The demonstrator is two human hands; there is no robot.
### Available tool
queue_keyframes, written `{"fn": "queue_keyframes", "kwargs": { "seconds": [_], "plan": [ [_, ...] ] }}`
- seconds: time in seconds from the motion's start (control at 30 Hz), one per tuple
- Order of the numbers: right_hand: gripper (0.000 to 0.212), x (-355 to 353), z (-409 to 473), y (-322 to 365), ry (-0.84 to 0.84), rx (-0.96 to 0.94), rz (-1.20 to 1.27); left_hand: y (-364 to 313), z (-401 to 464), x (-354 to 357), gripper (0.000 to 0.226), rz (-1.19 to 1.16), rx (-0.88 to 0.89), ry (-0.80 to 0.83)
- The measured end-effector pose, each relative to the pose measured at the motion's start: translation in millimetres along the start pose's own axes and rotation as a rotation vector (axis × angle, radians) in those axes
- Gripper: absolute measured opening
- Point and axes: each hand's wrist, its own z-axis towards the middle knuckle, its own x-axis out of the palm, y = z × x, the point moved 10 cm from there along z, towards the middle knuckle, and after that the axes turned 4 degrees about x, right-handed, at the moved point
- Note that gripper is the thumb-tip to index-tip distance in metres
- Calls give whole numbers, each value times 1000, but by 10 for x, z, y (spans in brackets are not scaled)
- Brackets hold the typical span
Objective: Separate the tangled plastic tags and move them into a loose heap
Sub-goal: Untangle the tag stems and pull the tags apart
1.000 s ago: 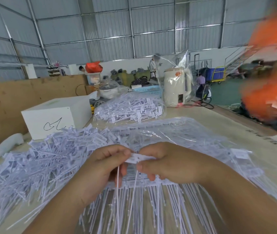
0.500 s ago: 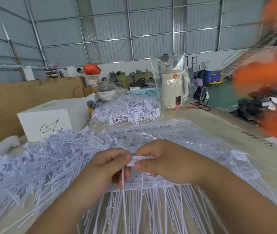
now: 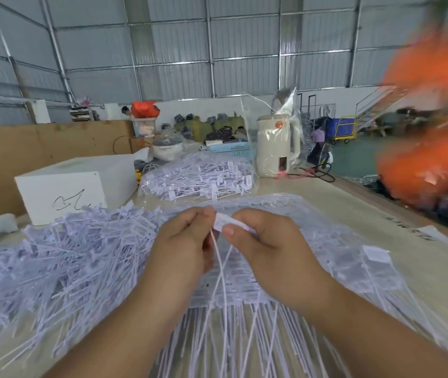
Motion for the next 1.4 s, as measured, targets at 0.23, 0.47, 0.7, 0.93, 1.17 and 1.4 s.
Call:
{"fn": "queue_keyframes", "kwargs": {
  "seconds": [0.23, 0.47, 0.7, 0.93, 1.17, 1.4],
  "plan": [
    [18, 80, -75, 44, 19, -24, -4, 243, -164, -2, 30, -285, -154, -37],
    [22, -16, -81, -79, 165, 71, 150, 149, -13, -328, 32, -108, -124, -7],
    [34, 102, -148, -186, 346, 115, 49, 64, -179, 77, 28, 304, 82, 384],
    [31, 68, -137, -99, 352, 72, 45, 95, -159, 60, 27, 309, 47, 363],
    [31, 26, -136, -59, 335, 68, 75, 30, -193, 36, 33, 300, 116, 304],
    [41, 164, -180, -32, 380, 56, 53, 43, -308, 148, 36, 232, 97, 362]
  ]
}}
